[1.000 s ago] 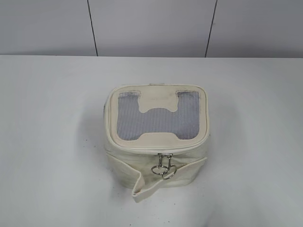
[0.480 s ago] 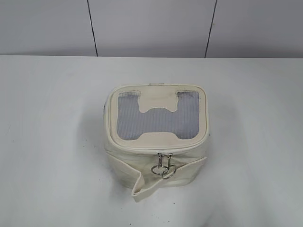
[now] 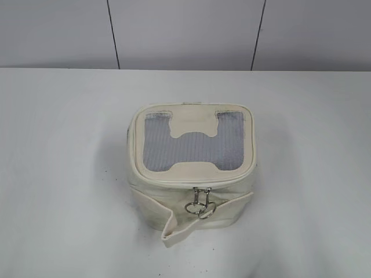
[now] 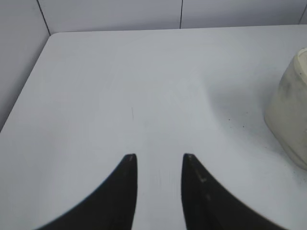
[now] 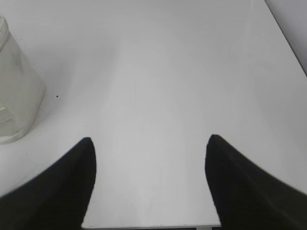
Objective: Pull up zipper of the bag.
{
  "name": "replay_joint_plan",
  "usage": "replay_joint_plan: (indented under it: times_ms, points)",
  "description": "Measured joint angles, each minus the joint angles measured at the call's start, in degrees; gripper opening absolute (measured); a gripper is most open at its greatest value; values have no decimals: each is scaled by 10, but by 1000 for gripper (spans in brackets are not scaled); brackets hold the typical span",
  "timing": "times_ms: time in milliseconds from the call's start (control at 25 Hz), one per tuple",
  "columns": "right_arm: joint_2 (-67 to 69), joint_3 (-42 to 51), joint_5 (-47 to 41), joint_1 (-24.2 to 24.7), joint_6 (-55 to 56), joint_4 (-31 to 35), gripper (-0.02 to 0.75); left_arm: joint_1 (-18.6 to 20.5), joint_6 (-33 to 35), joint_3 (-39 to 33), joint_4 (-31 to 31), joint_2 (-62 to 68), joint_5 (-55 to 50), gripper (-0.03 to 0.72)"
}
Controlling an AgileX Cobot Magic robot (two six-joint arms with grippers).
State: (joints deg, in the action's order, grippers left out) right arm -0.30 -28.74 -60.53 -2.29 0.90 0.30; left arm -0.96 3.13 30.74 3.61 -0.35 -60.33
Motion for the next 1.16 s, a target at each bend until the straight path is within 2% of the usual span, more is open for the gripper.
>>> replay_joint_plan:
  times_ms: [1160]
  points:
    - [0,0,0,0,0,-3,554,0,1,0,0,0,0,241]
